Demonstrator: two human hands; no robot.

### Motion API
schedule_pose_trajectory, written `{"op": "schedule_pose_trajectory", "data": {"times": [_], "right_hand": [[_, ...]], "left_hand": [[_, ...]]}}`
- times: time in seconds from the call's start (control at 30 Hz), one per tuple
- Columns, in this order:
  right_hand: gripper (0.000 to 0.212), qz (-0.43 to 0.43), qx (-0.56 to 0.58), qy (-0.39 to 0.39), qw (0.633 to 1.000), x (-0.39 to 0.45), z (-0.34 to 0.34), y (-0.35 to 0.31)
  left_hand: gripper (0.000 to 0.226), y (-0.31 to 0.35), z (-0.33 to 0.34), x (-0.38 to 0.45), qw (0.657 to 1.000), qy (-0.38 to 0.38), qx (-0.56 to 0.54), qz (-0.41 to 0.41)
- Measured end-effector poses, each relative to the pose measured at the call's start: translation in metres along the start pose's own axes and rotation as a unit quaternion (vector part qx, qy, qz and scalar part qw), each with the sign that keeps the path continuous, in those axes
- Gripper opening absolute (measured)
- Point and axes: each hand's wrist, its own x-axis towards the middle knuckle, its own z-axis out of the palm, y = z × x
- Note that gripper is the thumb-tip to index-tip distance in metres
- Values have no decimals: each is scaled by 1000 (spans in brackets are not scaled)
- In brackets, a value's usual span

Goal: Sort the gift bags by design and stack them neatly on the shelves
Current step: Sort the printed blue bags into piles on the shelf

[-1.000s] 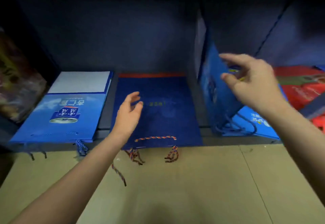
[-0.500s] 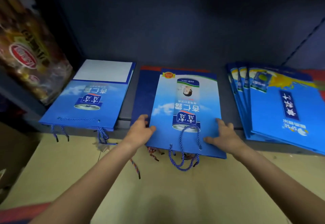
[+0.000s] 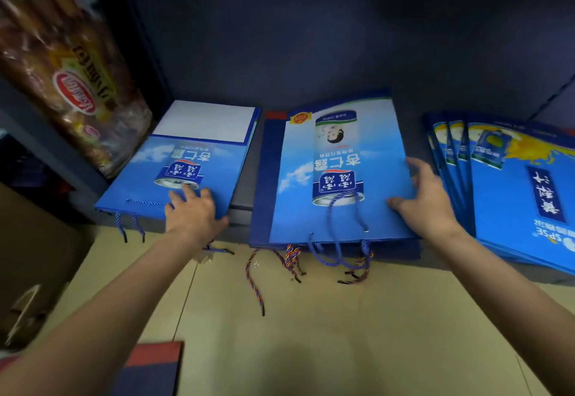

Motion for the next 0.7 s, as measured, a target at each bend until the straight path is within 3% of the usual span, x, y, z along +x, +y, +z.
{"op": "schedule_pose_trajectory", "data": {"times": [0.1,0.23,0.37,0.43,0.53,0.6,0.7], "right_hand": [[64,28,116,-10,993,6,28,-6],[57,19,88,44,995,13,29,-5],[54,33,72,34,996,13,21,6],[54,44,69,28,996,11,20,8],[54,44,62,24,997,10,21,5],[55,44,70,16,996,12,21,4],[60,73,106,3,992,15,20,4]], "left_hand": [[46,3,-13,4,999,23,-27,19],[36,-4,-50,6,986,156,-34,44],[36,-43,-80,8,948,304,-79,52],[30,-52,-85,1,929,343,-129,47],[29,-45,-73,-9,944,312,-91,50],[36,-33,-59,-6,969,242,-3,53],[47,-19,-57,-3,976,176,116,47]]}}
